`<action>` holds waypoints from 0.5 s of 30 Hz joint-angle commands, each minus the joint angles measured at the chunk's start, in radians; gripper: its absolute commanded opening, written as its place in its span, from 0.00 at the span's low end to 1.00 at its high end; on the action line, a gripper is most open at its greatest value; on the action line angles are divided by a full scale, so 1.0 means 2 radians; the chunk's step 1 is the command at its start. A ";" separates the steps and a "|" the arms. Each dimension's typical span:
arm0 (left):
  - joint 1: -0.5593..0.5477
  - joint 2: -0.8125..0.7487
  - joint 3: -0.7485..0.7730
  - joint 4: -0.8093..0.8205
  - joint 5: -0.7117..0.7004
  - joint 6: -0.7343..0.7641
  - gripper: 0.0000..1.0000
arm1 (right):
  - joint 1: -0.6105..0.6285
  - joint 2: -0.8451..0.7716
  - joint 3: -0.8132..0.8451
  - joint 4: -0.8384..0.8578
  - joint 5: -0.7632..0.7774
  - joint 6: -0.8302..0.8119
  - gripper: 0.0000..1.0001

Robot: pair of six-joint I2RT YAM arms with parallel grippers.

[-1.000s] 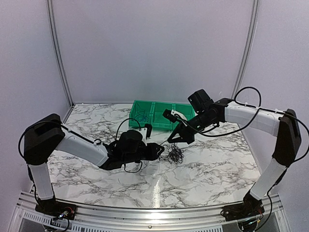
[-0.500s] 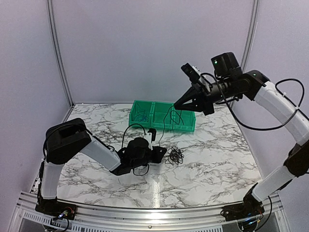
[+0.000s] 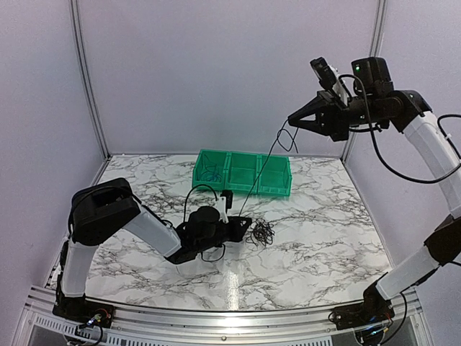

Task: Untangle the cables

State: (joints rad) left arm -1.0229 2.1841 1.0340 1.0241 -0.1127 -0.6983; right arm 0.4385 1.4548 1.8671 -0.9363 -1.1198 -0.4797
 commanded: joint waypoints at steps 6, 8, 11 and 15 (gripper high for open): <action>0.002 0.010 -0.035 0.001 0.003 -0.004 0.27 | -0.048 -0.052 -0.073 0.111 -0.029 0.082 0.00; 0.002 0.005 -0.041 0.002 0.002 0.000 0.28 | -0.057 -0.059 -0.081 0.127 -0.027 0.094 0.00; 0.001 -0.014 -0.054 0.005 -0.005 0.008 0.29 | -0.058 -0.065 -0.090 0.129 -0.012 0.092 0.00; 0.001 -0.049 -0.078 0.006 -0.008 0.020 0.31 | -0.059 -0.070 -0.093 0.131 0.004 0.090 0.00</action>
State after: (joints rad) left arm -1.0225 2.1719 0.9192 1.0195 -0.1158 -0.6975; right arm 0.3256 1.3388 1.6794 -0.7208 -1.1419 -0.3225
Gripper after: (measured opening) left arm 0.300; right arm 0.019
